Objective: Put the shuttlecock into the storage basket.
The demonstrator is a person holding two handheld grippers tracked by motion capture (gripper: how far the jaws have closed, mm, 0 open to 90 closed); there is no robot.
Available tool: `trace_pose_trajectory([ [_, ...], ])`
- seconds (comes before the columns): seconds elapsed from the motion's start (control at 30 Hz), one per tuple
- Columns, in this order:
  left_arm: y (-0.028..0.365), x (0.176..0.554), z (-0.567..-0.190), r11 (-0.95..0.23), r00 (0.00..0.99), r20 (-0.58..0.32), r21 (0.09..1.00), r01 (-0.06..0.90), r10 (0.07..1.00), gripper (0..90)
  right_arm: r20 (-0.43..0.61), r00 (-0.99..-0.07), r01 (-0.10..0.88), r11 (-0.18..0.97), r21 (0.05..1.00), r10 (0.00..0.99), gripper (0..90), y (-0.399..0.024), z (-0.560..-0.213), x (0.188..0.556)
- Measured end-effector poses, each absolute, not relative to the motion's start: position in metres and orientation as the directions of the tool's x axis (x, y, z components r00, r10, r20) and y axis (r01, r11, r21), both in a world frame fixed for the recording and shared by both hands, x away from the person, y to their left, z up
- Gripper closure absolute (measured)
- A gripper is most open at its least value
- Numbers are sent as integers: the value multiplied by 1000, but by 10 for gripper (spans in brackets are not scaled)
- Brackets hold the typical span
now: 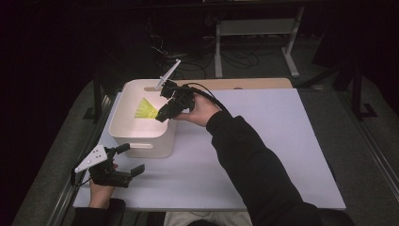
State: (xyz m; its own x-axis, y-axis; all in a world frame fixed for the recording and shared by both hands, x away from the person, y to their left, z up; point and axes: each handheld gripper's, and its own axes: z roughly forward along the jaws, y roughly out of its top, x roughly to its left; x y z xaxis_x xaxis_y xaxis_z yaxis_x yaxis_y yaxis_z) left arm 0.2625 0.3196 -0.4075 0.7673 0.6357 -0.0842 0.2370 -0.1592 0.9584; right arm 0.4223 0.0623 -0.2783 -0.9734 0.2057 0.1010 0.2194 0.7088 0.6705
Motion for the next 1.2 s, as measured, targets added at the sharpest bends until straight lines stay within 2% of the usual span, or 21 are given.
trace_pose_trajectory([
  [0.8,320,262,-407,-158,768,-85,959,236,634,0,154,-972,234,716,658,176,625,83,-303,430],
  [1.03,320,262,-407,-158,769,-86,959,237,633,0,171,-971,240,708,665,169,466,81,-302,431],
  [1.2,320,262,-408,-158,769,-86,959,237,633,0,148,-971,238,686,687,189,308,77,-297,431],
])
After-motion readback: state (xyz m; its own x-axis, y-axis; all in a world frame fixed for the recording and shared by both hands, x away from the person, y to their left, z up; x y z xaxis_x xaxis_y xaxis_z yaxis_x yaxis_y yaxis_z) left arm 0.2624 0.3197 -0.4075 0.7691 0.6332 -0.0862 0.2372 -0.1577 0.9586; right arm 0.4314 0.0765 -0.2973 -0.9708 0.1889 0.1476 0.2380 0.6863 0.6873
